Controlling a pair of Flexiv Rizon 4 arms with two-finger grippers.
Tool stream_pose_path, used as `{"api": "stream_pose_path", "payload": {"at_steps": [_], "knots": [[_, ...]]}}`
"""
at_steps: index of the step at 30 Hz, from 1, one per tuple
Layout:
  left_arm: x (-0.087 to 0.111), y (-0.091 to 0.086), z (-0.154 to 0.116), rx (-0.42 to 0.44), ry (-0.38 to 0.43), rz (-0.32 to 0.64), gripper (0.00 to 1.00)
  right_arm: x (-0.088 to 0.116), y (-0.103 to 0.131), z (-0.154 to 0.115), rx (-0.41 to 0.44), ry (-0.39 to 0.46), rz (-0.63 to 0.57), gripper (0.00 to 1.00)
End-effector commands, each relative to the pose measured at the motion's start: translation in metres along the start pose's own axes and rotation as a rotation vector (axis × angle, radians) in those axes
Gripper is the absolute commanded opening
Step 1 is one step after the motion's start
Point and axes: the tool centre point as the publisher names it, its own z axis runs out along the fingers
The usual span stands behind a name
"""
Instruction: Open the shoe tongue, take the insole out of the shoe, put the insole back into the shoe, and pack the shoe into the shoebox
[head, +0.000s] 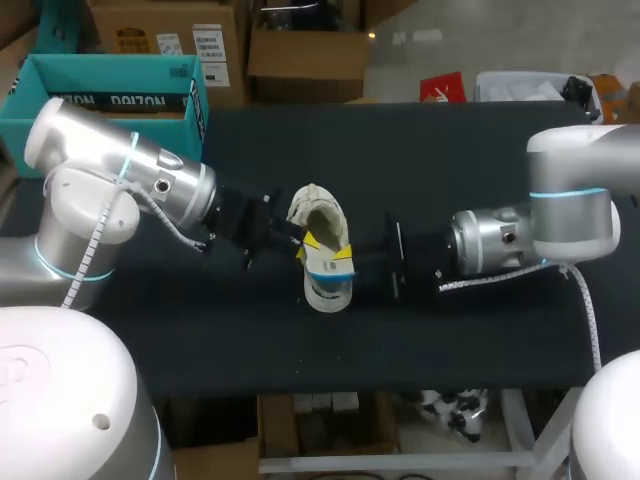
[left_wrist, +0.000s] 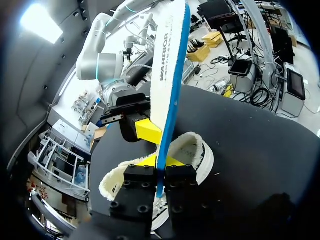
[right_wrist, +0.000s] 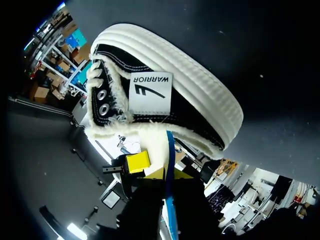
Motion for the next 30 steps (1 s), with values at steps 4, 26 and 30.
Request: {"api": "stream_pose_path", "payload": {"at_steps": [4, 26, 30], "knots": [[-0.007, 0.012, 0.008, 0.004, 0.01, -0.004, 0.0, 0.0, 0.003, 0.009, -0.013, -0.008, 0.0, 0.0], [-0.012, 0.045, 0.025, -0.006, 0.064, -0.06, 0.0, 0.004, 0.033, 0.008, -0.111, -0.048, -0.033, 0.0], [-0.006, 0.038, 0.019, 0.011, 0.075, -0.056, 0.34, 0.003, 0.033, 0.006, -0.118, -0.043, -0.035, 0.0]]}}
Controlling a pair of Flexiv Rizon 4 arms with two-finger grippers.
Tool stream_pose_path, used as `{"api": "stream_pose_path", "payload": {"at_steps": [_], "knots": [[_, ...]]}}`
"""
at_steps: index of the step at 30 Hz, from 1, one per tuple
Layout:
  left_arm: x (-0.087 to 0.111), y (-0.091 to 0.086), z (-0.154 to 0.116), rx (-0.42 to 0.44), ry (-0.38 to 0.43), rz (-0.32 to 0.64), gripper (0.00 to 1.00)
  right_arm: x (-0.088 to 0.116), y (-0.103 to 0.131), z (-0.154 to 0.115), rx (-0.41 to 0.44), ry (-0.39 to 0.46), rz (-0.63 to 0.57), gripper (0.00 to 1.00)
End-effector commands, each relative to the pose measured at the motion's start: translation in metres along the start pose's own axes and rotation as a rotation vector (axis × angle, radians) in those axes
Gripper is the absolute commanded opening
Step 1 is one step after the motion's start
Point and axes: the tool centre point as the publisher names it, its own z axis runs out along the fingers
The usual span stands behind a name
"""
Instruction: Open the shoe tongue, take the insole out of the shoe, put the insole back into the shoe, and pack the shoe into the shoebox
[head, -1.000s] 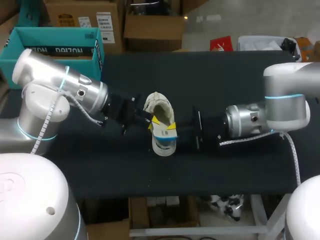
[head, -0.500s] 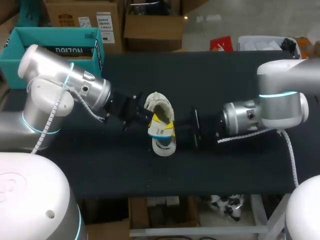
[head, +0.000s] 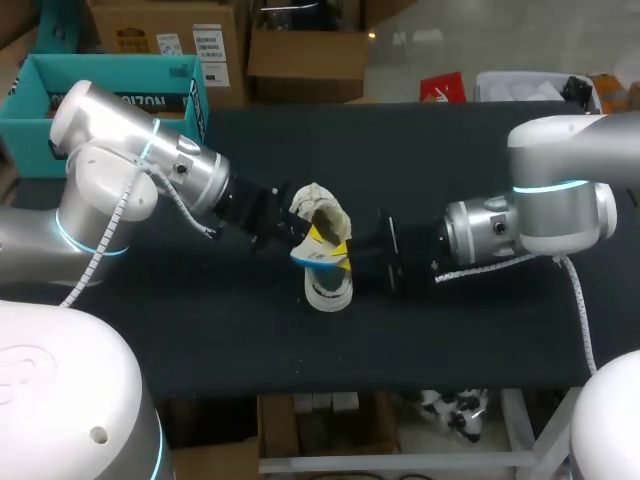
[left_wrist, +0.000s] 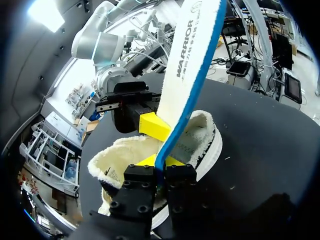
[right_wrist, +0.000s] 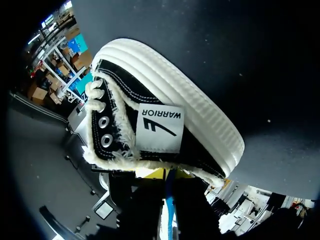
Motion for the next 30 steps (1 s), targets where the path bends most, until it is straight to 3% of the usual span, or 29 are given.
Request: {"api": "stream_pose_path", "payload": {"at_steps": [1, 5, 11, 20, 23, 25, 30], "knots": [[0.003, -0.003, -0.002, 0.029, 0.007, 0.012, 0.4, -0.001, -0.002, 0.001, 0.0, 0.008, -0.004, 0.0], [0.012, -0.017, -0.015, 0.068, -0.007, 0.036, 0.53, -0.003, -0.004, -0.003, -0.009, 0.016, -0.006, 0.0], [0.025, -0.033, -0.032, 0.118, -0.051, 0.057, 0.44, -0.005, -0.002, -0.006, -0.012, 0.027, -0.005, 0.0], [0.038, -0.06, -0.024, 0.146, -0.022, 0.135, 0.41, -0.006, 0.001, -0.009, -0.005, 0.037, -0.003, 0.0], [0.037, -0.064, -0.022, 0.148, -0.026, 0.146, 0.26, -0.005, 0.002, -0.008, -0.003, 0.035, -0.003, 0.0], [0.036, -0.065, -0.021, 0.147, -0.031, 0.15, 0.0, -0.005, 0.001, -0.007, -0.002, 0.033, -0.004, 0.0], [0.033, -0.061, -0.018, 0.131, -0.028, 0.145, 0.0, -0.006, -0.001, -0.006, 0.004, 0.032, -0.001, 0.0]]}}
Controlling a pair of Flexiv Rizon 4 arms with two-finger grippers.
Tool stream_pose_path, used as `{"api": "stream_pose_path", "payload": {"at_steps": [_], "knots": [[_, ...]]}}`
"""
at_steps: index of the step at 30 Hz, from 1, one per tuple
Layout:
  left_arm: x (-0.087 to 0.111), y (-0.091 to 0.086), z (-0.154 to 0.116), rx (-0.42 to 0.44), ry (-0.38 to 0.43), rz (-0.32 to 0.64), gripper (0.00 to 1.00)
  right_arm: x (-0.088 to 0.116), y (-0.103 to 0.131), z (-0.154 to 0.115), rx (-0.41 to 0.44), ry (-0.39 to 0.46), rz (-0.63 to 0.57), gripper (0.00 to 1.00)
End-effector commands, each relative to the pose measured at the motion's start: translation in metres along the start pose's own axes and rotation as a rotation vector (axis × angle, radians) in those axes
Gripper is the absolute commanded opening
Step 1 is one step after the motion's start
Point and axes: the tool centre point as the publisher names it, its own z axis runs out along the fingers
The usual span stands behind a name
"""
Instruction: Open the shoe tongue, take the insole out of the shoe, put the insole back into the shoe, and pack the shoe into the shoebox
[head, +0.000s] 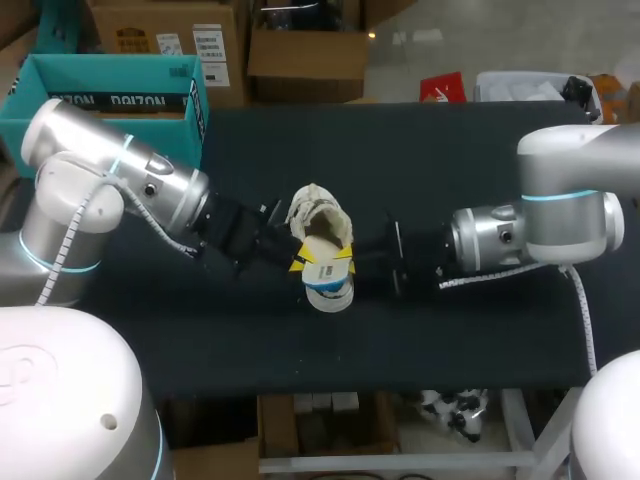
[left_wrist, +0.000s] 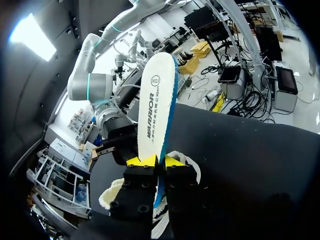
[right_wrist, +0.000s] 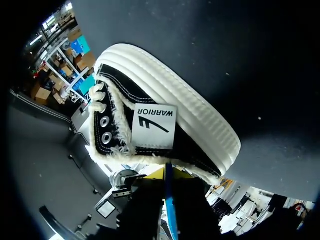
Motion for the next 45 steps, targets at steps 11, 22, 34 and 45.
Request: {"api": "stream_pose_path", "payload": {"at_steps": [11, 22, 34, 45], "knots": [[-0.002, 0.017, 0.003, -0.046, -0.011, -0.04, 0.0, 0.001, -0.025, -0.008, -0.056, -0.02, -0.027, 0.42], [-0.005, 0.023, 0.007, -0.064, -0.019, -0.05, 0.0, -0.001, -0.02, -0.004, -0.057, -0.034, -0.04, 0.0], [-0.016, 0.05, 0.015, -0.117, -0.012, -0.094, 0.0, 0.006, 0.011, 0.004, -0.065, -0.078, -0.035, 0.0], [-0.014, 0.059, 0.013, -0.105, 0.008, -0.144, 0.36, 0.007, 0.017, 0.002, -0.072, -0.076, -0.034, 0.0]]}}
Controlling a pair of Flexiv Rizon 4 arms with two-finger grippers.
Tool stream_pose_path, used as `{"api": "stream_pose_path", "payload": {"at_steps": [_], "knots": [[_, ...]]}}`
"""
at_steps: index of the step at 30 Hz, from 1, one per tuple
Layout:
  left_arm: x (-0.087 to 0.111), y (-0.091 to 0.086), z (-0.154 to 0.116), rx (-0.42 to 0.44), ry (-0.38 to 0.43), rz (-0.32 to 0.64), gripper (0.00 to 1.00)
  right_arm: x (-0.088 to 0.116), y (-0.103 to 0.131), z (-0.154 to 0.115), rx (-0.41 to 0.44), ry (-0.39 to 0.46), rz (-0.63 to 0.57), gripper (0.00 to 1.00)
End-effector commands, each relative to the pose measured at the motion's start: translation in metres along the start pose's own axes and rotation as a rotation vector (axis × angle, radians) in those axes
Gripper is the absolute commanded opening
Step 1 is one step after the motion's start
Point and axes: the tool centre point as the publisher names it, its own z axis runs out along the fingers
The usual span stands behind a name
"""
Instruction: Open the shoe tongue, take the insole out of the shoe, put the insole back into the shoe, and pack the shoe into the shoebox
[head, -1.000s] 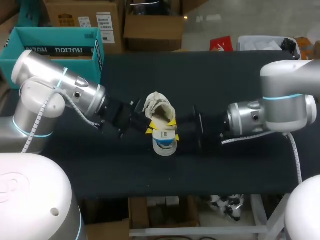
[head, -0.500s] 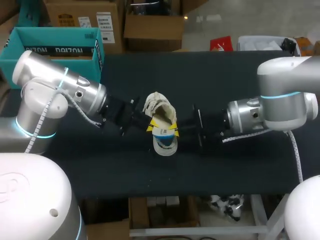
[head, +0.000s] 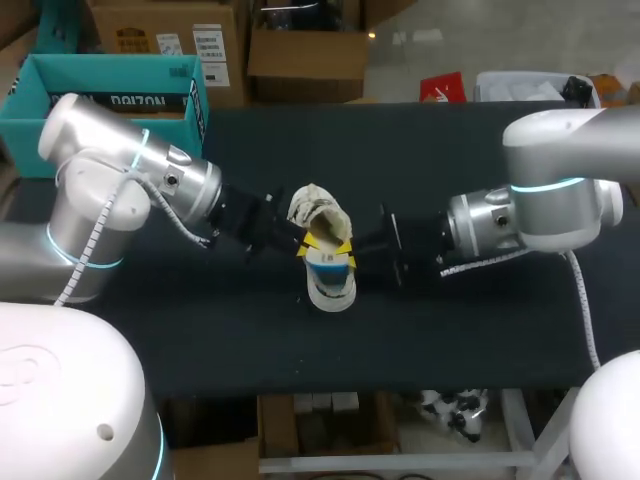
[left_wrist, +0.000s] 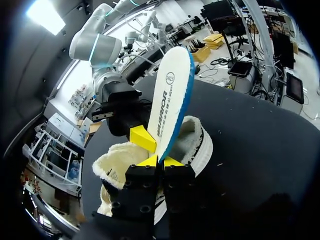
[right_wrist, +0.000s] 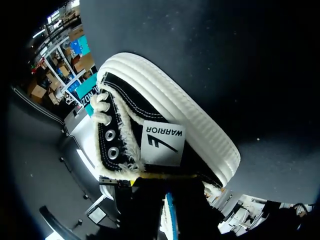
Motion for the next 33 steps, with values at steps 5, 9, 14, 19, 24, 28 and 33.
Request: {"api": "stream_pose_path", "payload": {"at_steps": [5, 9, 14, 19, 24, 28, 33], "knots": [[0.007, -0.011, -0.007, 0.082, 0.011, 0.019, 0.45, 0.0, 0.0, -0.001, -0.003, 0.01, 0.008, 0.0], [0.014, -0.022, -0.011, 0.104, 0.007, 0.05, 0.36, -0.001, 0.001, -0.002, -0.005, 0.013, 0.012, 0.0], [0.018, -0.038, -0.01, 0.136, 0.011, 0.089, 0.0, -0.001, 0.003, -0.003, -0.007, 0.017, 0.018, 0.0], [0.02, -0.046, -0.004, 0.142, 0.021, 0.109, 0.0, -0.002, 0.004, -0.003, -0.006, 0.019, 0.022, 0.0], [0.015, -0.042, -0.002, 0.117, 0.02, 0.106, 0.0, -0.003, -0.002, -0.003, 0.003, 0.019, 0.019, 0.21], [0.012, -0.037, -0.002, 0.092, 0.013, 0.099, 0.0, -0.005, -0.018, -0.008, -0.021, 0.014, 0.003, 0.56], [0.012, -0.032, 0.0, 0.072, 0.013, 0.091, 0.0, -0.007, -0.033, -0.013, -0.052, 0.003, 0.0, 0.1]]}}
